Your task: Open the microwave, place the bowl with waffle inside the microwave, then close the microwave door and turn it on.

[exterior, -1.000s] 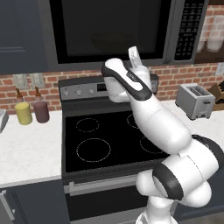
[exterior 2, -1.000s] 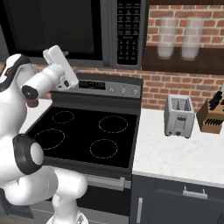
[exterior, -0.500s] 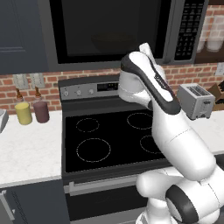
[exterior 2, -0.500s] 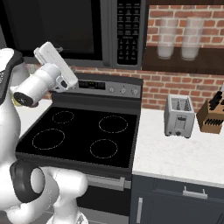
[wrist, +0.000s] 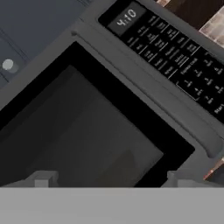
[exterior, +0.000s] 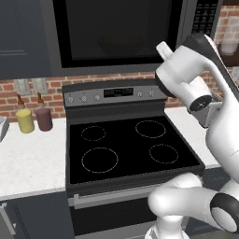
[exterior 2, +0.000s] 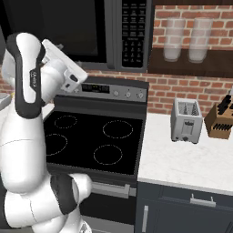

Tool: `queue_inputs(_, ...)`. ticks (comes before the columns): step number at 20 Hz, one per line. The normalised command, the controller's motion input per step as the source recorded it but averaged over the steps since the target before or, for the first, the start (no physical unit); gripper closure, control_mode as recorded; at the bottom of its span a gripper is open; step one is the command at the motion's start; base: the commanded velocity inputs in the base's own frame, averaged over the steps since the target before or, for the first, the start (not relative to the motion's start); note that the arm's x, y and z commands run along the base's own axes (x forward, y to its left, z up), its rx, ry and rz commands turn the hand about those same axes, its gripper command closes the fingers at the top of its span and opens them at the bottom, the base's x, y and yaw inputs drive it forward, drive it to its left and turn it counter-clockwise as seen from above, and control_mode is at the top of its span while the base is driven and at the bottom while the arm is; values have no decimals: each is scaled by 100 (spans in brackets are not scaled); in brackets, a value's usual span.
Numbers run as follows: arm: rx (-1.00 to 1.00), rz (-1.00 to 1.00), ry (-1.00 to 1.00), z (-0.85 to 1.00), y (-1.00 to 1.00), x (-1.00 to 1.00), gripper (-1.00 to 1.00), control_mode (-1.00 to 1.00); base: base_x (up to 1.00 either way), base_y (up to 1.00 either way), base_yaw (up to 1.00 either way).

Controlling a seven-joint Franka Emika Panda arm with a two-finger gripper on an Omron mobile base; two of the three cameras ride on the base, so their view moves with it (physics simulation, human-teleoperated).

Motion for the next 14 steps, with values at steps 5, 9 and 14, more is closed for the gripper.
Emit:
queue_inputs(5,-48,0,15,3,-9,-25,-100,-100,0,0,0)
queue_inputs(9,-46,0,10,0,-38,-30,-100,-100,0,0,0)
queue_inputs(14,-47,0,10,0,-41,-31,-100,-100,0,0,0)
